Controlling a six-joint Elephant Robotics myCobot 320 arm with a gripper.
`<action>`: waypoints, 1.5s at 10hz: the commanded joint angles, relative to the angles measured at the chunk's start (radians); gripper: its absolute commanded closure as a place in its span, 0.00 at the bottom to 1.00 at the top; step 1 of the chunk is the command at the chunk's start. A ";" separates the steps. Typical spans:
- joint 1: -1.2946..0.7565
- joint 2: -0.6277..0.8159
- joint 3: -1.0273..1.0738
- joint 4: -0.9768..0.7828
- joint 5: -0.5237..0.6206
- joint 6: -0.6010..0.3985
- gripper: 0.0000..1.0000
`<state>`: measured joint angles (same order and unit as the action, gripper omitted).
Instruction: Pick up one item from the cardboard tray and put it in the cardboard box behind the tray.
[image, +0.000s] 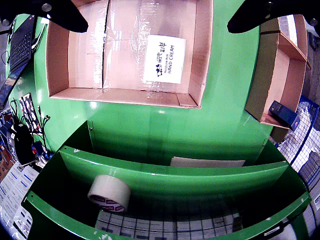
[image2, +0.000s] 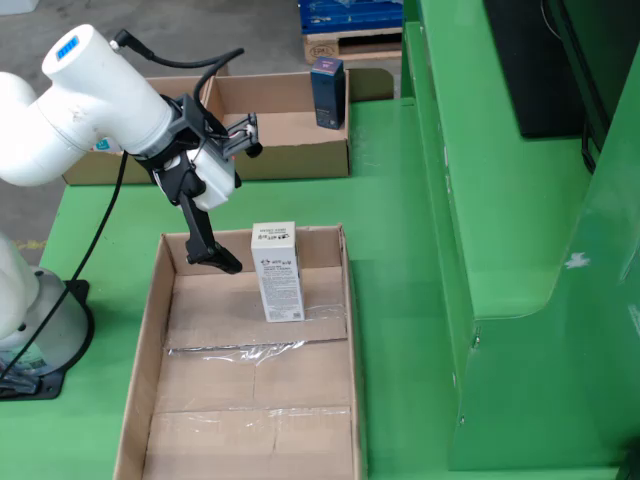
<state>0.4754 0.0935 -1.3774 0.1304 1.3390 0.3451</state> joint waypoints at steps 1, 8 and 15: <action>-0.053 -0.136 0.202 -0.025 0.027 -0.036 0.00; -0.137 -0.334 0.444 -0.084 0.082 -0.093 0.00; -0.171 -0.451 0.515 -0.110 0.110 -0.112 0.00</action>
<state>0.3190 -0.3482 -0.8866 0.0061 1.4434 0.2454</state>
